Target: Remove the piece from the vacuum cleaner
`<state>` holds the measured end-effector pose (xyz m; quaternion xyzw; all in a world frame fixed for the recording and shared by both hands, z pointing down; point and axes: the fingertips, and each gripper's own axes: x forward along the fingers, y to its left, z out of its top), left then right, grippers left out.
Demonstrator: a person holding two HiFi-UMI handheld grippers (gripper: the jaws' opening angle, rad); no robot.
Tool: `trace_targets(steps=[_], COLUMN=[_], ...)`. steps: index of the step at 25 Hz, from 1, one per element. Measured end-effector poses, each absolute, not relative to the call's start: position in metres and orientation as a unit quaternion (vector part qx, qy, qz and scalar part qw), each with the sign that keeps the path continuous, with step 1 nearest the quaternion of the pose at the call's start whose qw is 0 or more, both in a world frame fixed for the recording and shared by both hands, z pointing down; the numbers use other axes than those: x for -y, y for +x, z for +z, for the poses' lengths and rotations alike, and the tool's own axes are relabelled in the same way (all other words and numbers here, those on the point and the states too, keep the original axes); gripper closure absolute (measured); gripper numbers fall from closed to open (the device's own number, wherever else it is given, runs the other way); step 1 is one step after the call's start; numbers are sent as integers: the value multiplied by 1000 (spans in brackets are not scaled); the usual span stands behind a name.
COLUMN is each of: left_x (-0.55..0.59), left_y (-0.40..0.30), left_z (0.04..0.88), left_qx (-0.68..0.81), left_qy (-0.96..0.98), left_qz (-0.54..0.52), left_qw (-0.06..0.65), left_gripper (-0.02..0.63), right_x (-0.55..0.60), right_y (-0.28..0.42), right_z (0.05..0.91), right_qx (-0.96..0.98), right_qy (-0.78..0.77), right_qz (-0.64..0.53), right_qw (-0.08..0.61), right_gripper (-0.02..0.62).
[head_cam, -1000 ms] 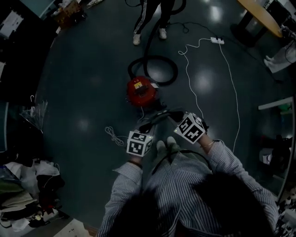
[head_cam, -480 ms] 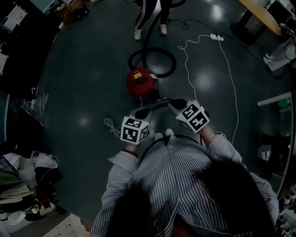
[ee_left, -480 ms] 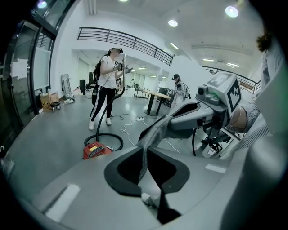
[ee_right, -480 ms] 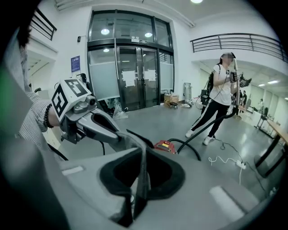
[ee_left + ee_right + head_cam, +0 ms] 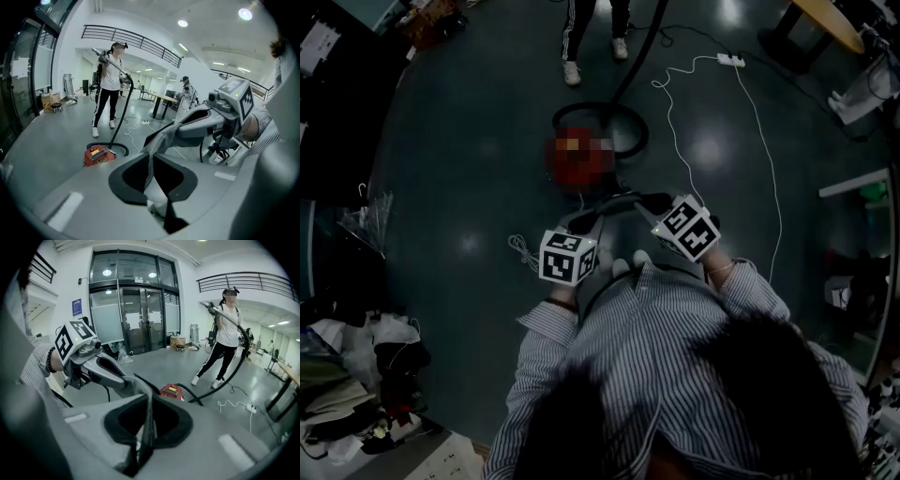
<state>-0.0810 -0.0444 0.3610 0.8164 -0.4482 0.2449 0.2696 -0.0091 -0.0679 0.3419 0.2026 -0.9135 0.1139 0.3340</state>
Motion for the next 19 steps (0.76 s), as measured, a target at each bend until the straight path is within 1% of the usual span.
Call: trace_targets(steps=[19], left_x=[47], left_y=[-76], left_z=[366], left_qx=[441], left_qy=[815], left_qz=[259], left_qw=[272], left_gripper=[577], right_x=[70], right_y=[-4], right_z=[346], right_qx=[911], right_qy=[201], right_qz=[117], right_qw=[340], right_gripper=[574])
